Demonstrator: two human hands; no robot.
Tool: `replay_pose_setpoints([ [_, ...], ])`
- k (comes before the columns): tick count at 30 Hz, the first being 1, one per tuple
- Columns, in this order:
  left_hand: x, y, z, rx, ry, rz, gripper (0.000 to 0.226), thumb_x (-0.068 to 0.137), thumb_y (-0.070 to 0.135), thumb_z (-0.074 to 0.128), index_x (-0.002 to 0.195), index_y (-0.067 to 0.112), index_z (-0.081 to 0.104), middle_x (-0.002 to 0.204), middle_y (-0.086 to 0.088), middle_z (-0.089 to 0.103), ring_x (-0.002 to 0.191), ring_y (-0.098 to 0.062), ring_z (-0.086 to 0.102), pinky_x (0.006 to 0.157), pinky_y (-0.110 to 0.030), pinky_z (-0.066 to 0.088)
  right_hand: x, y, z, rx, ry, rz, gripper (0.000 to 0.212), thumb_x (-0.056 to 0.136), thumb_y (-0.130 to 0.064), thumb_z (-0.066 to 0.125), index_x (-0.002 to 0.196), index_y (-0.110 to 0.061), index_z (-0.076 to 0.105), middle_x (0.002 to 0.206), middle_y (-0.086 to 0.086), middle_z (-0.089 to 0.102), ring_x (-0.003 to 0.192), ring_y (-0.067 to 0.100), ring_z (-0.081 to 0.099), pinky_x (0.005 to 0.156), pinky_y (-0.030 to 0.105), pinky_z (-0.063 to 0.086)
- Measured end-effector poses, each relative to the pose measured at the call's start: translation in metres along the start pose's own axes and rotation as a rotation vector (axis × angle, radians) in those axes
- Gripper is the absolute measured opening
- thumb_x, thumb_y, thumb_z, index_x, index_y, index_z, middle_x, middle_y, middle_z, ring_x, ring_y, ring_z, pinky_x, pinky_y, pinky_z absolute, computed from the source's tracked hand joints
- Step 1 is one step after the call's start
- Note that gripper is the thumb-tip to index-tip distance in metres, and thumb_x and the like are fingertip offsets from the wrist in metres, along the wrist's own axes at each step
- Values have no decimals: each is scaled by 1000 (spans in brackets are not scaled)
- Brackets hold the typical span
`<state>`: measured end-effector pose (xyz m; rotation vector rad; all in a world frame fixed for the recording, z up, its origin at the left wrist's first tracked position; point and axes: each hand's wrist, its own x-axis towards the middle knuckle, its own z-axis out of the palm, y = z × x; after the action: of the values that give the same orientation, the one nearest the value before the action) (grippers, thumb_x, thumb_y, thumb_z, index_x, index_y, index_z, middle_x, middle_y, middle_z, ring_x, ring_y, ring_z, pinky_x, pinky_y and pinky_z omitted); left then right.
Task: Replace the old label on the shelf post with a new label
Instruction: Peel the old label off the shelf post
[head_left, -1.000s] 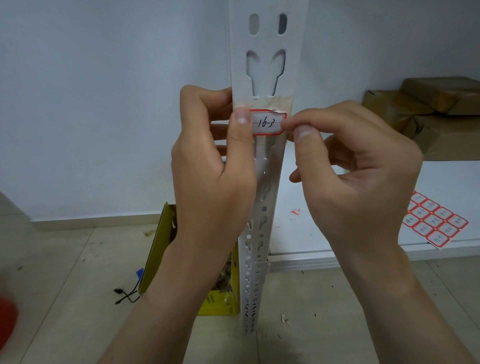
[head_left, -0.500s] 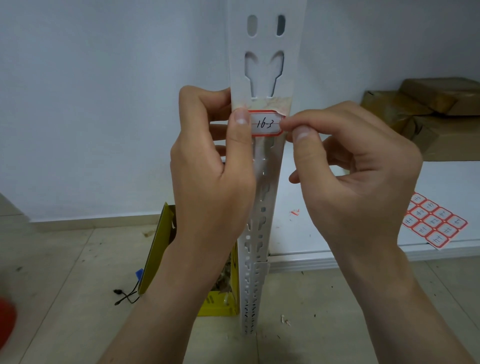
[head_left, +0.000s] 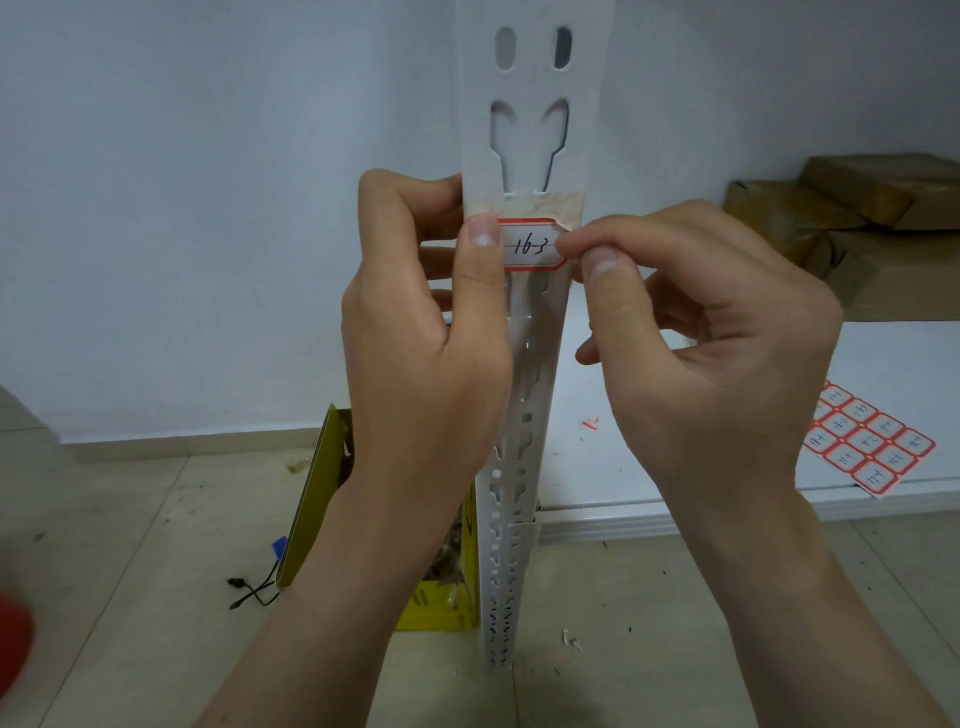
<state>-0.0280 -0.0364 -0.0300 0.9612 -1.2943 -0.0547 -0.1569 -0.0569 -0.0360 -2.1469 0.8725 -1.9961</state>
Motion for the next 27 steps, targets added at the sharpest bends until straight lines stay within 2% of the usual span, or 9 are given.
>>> replay_pose_setpoints([
  [7,0,0,0,4,1,4,6,106,10,48,107,15,45,88,19,58,80,-1,64,67,-15,49,-1,0,1,24,2,24,19,100,-4,62,105,-9,80,91,-5,66,67,13,67,55,29,58],
  [12,0,1,0,-1,0,-1,6,106,10,48,107,16,44,89,20,56,78,-2,63,66,-14,48,-2,-1,1,43,27,42,19,102,-7,61,108,-17,76,90,-6,69,68,20,70,54,34,58],
  [17,-1,0,1,1,3,2,6,106,11,48,107,16,44,89,19,58,81,-3,65,67,-16,50,0,0,0,18,-7,14,19,100,-6,61,105,-13,78,92,-5,68,67,12,68,55,29,57],
  [21,-1,0,1,4,3,5,7,106,11,48,107,16,44,88,19,58,79,-1,64,67,-14,49,-2,0,1,30,17,36,19,101,-6,61,107,-15,77,90,-8,67,67,15,69,55,32,58],
  [24,0,1,1,5,2,6,6,106,11,47,107,16,44,89,20,58,81,-2,64,68,-14,50,-1,-1,2,28,-13,19,19,100,-4,63,104,-13,78,91,-5,66,68,12,67,55,29,57],
  [27,-1,0,0,2,-1,4,6,106,11,47,107,16,44,89,20,57,79,0,63,67,-14,49,-1,-1,1,52,14,42,19,101,-7,61,104,-20,74,90,-8,68,66,18,69,54,34,58],
])
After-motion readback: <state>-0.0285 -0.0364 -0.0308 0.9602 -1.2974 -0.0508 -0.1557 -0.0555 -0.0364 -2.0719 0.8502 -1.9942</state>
